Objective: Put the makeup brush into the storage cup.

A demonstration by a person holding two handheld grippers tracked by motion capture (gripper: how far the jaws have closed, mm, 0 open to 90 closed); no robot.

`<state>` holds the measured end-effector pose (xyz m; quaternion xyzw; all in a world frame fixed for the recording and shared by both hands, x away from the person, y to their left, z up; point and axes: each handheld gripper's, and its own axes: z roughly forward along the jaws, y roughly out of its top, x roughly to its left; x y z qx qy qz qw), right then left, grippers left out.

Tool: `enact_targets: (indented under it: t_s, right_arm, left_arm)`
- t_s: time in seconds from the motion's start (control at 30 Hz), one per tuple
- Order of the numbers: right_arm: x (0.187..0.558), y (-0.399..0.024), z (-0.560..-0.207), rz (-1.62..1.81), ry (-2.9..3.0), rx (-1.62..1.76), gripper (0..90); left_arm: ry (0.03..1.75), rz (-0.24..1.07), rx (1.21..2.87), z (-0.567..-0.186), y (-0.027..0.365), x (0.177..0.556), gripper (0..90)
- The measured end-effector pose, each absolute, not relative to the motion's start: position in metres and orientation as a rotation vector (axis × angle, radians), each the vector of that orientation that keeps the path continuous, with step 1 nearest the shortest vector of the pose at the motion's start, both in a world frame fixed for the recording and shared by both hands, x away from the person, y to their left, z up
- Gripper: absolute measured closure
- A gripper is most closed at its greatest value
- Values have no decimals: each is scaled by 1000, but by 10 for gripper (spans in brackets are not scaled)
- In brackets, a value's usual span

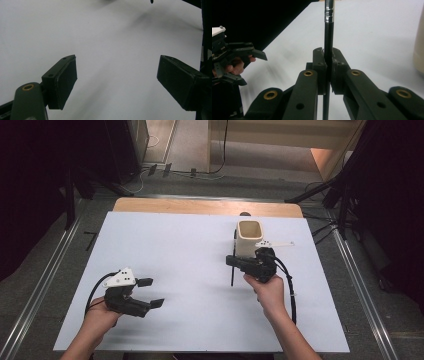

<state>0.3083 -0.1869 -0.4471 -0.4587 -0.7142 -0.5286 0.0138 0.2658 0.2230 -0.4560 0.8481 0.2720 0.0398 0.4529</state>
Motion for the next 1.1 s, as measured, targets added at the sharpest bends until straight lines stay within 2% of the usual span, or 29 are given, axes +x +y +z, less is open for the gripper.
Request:
enact_targets:
  t_s: [1.1]
  right_arm:
    - [333,-212,-447,-1669,-2227,-1488,855]
  left_arm:
    - [673,91,2090,-457,224,266,167]
